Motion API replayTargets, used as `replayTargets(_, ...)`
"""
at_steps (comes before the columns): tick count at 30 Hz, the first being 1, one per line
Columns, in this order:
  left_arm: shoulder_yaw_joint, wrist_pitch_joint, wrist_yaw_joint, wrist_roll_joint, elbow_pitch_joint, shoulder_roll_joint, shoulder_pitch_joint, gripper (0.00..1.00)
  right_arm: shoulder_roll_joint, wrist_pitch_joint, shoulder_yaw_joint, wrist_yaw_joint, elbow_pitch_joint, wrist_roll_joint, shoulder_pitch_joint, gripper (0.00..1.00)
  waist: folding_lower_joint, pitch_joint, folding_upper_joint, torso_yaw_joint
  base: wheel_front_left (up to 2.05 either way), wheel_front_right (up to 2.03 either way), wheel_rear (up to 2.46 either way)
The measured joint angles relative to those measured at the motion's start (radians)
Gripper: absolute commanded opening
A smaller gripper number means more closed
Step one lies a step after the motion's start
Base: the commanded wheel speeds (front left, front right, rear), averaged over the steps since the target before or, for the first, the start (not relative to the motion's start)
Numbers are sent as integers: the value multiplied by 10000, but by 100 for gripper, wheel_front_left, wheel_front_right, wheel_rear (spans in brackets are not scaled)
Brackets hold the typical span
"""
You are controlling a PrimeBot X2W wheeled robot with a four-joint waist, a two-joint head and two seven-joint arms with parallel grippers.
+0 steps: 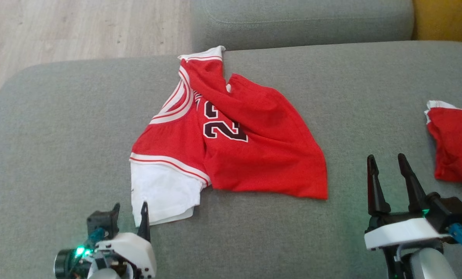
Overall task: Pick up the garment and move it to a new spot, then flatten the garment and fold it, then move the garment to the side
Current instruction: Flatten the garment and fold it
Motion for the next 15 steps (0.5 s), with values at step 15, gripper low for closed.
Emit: replayTargets(15, -372, 1371, -322, -326, 391, 221, -13, 100, 0, 0, -69, 0, 104, -6, -38, 100, 0, 224, 0, -500, 0, 0, 0)
